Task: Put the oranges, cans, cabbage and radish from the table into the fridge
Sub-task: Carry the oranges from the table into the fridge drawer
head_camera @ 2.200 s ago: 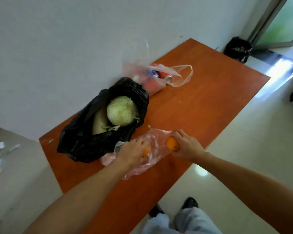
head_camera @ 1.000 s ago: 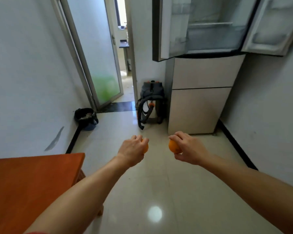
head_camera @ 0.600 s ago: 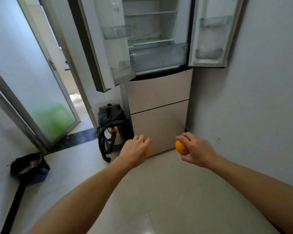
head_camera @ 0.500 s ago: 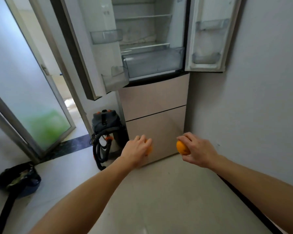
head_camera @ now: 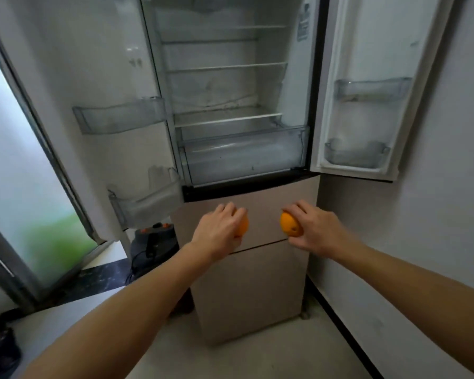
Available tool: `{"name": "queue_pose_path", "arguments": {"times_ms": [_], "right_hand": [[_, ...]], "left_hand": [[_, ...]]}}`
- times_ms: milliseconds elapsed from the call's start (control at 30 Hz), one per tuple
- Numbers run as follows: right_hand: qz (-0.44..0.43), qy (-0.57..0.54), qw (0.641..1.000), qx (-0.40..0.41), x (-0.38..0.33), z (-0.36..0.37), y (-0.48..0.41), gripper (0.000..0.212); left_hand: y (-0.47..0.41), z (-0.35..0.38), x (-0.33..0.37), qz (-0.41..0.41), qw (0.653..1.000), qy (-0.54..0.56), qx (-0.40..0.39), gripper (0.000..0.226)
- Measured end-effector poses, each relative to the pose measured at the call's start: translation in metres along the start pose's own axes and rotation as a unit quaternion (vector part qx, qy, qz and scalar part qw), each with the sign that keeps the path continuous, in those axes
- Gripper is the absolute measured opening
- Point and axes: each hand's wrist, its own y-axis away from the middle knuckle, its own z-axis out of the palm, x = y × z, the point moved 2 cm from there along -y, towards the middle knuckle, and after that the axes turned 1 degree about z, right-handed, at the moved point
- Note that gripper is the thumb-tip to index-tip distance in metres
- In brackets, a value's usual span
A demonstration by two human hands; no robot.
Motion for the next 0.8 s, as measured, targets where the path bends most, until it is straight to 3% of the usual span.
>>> {"name": "queue_pose_path", "arguments": {"times_ms": [267,467,633,800], "right_hand": [[-0.003,-0.021,0.991,0.134,0.054,-0.020,-0.191,0.072],[0.023,-0.061,0.980,0.186,0.090,-0.042,-0.307,0.070],[0.036,-0.032,0.993,0.111,0.112,-0.030,-0.395,0.072],[-0.041,0.078,0.990,-0.108,0.112,0.017,-0.471,0.059]], "left_hand": [[-0.177,-0.030,-0.097,-0.040,0.992,0.023,0.121,0.057],[-0.298,-0.037,-0.159,-0.090,0.980,0.097,0.146,0.054],[-0.355,-0.002,-0.204,-0.113,0.989,0.072,0.062,0.056],[-0.391,0.035,-0.239,-0.105,0.986,0.024,-0.126,0.054]]}}
